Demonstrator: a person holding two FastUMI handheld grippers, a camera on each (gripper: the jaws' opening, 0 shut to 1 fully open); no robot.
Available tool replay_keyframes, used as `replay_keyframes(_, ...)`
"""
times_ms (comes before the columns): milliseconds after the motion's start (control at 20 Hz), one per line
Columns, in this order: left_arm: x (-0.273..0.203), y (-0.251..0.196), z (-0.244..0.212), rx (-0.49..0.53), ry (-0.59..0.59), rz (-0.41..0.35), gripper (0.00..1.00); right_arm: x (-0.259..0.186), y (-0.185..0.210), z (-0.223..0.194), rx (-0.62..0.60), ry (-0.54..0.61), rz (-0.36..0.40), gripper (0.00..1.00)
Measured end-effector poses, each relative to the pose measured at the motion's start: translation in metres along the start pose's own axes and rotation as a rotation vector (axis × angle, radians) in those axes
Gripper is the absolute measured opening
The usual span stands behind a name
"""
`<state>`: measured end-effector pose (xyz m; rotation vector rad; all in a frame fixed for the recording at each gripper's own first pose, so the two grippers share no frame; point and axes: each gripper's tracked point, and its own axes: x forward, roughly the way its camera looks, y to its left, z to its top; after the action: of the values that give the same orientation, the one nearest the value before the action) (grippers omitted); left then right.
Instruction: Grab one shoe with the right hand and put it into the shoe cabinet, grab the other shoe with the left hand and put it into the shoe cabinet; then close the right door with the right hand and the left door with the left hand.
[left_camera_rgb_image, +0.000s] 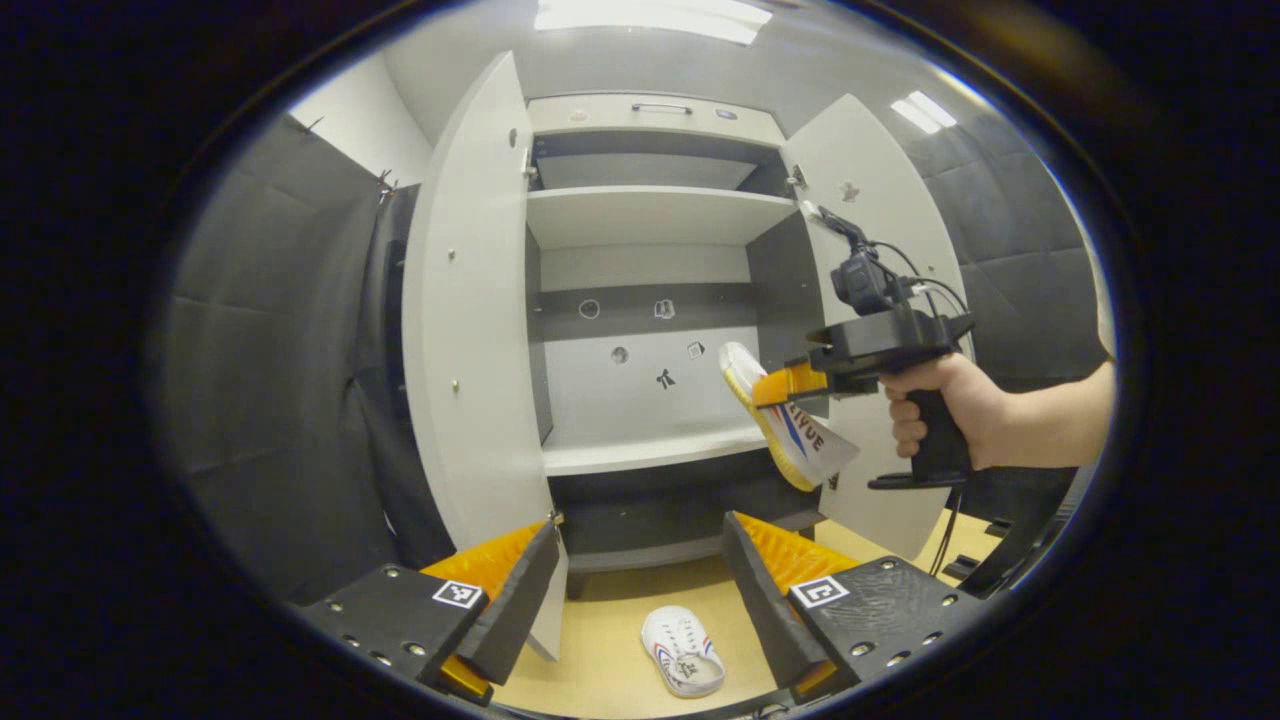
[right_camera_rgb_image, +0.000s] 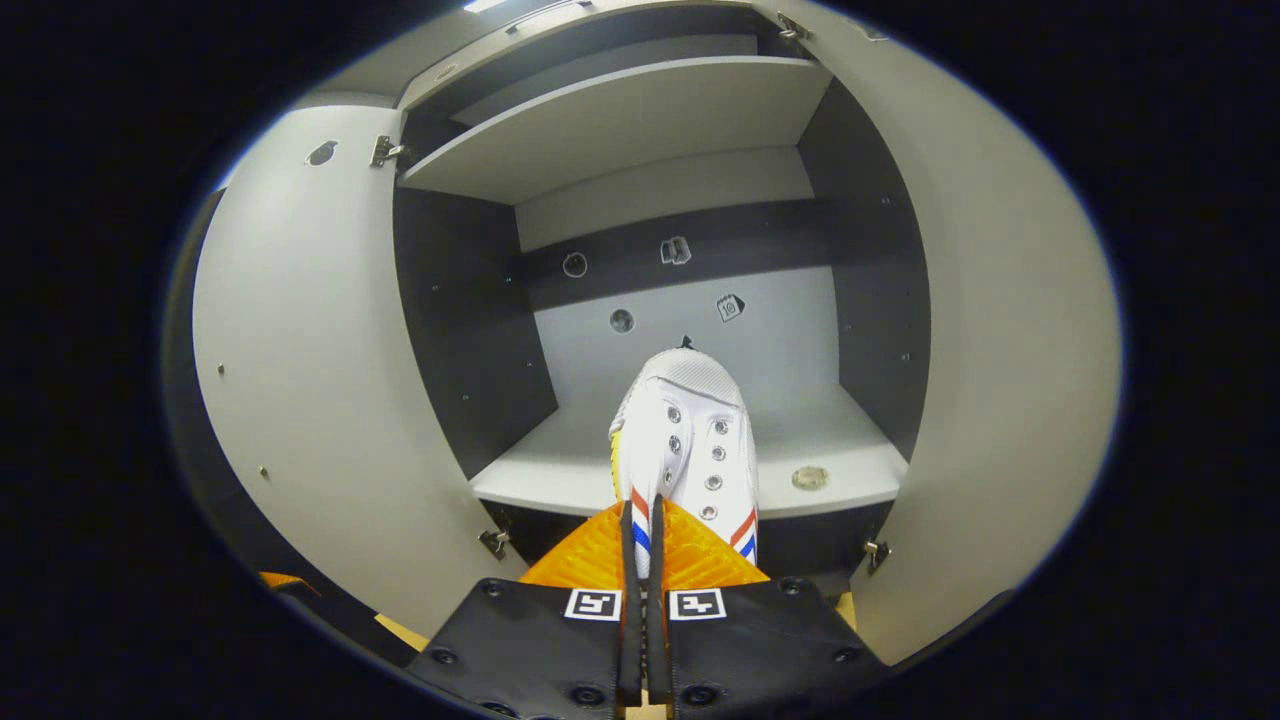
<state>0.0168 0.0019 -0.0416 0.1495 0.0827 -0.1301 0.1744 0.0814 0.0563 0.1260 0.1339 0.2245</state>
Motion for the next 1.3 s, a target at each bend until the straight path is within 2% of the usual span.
replay_keyframes(200, 0.019, -0.011, 0.003, 0.009, 0.011, 0.012, 0.94, 0.036, -0.020, 0.046, 0.003, -0.088, -0.010, 0.03)
replay_keyframes(350, 0.033, -0.007, 0.004, -0.006, 0.037, 0.066, 0.95, 0.066, -0.030, 0.067, -0.027, -0.122, -0.006, 0.04)
replay_keyframes(400, 0.036, -0.003, 0.008, 0.007, 0.039, 0.093, 0.95, 0.077, -0.033, 0.072, -0.029, -0.132, -0.008, 0.07)
replay_keyframes(500, 0.040, 0.000, 0.012, 0.026, 0.046, 0.132, 0.94, 0.098, -0.039, 0.080, -0.015, -0.152, -0.016, 0.04)
replay_keyframes(700, 0.042, 0.009, 0.009, -0.001, 0.081, 0.212, 0.94, 0.137, -0.046, 0.074, -0.009, -0.135, -0.028, 0.03)
replay_keyframes(1000, 0.018, 0.030, -0.010, -0.021, 0.159, 0.377, 0.93, 0.193, -0.052, 0.057, 0.048, -0.081, -0.082, 0.03)
replay_keyframes(1200, 0.007, 0.033, -0.027, -0.074, 0.206, 0.442, 0.94, 0.205, -0.060, 0.051, 0.068, -0.072, -0.111, 0.04)
replay_keyframes(1250, 0.005, 0.033, -0.028, -0.093, 0.207, 0.451, 0.95, 0.207, -0.062, 0.047, 0.072, -0.061, -0.124, 0.05)
replay_keyframes(1300, 0.005, 0.032, -0.028, -0.107, 0.204, 0.453, 0.95, 0.208, -0.061, 0.040, 0.081, -0.033, -0.126, 0.11)
